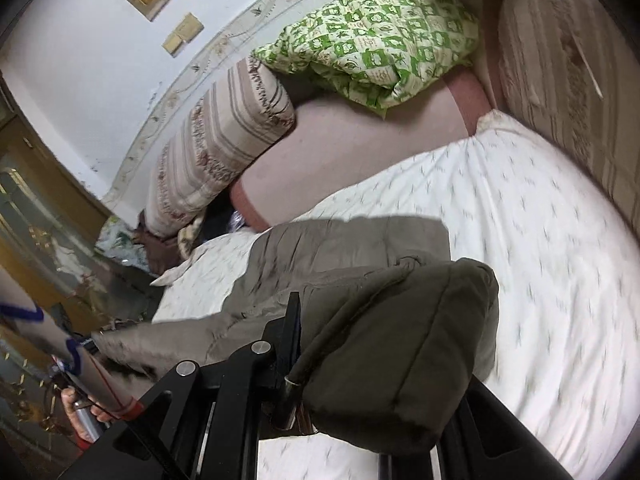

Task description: Fold large clothes

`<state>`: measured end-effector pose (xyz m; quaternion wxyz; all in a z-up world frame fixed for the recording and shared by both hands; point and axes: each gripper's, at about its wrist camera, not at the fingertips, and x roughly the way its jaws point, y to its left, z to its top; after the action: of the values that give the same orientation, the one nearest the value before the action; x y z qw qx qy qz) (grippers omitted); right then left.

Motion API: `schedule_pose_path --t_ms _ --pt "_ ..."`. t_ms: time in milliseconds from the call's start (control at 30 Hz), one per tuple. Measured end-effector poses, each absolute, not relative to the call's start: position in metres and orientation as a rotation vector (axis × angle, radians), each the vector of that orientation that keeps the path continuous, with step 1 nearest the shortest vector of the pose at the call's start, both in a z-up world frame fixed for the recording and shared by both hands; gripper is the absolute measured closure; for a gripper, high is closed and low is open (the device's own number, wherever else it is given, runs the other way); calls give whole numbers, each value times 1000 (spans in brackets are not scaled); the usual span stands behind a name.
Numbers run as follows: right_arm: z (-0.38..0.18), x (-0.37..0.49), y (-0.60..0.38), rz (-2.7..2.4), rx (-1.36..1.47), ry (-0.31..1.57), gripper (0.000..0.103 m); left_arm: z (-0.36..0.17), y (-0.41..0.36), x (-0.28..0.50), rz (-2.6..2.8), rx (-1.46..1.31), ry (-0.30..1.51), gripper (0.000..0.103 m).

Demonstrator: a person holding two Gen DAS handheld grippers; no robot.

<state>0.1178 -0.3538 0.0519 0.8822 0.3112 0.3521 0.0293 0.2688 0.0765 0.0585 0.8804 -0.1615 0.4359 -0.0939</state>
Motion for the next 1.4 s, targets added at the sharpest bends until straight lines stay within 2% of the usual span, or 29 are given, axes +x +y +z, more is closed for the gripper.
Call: schedule_pose_path --t_ms 233,433,667,767,833,867,900,933,967,1000,1200,1400 --pt "29 225 -376 -34 631 793 85 31 46 372 -94 -270 954 84" --pt "-24 293 -394 -66 697 873 85 -35 32 446 -28 -235 1056 84" --pt "-71 330 -395 -114 700 918 83 -73 22 466 2 -215 1071 82" --pt "-79 330 -398 -124 744 913 79 -63 31 461 -38 -278 1062 74" --pt "-73 325 -399 -110 779 888 72 -47 36 451 -70 -289 1021 65" --pt "-69 321 -399 -97 797 869 63 -38 38 445 -86 -294 1003 63" --pt "-64 317 -400 -87 811 849 50 -31 41 440 -100 -304 992 58" --pt "-57 311 -400 -76 825 818 41 -23 43 433 -116 -325 981 47" --pt "-50 307 -400 -77 824 794 22 -16 46 427 -119 -341 968 39" --pt "-44 303 -399 -87 812 770 12 -9 49 420 -110 -356 946 28" --pt "-2 279 -374 -82 691 742 14 39 54 368 -135 -349 891 27" --pt "21 249 -311 -14 484 794 18 41 55 294 -116 -228 843 27"
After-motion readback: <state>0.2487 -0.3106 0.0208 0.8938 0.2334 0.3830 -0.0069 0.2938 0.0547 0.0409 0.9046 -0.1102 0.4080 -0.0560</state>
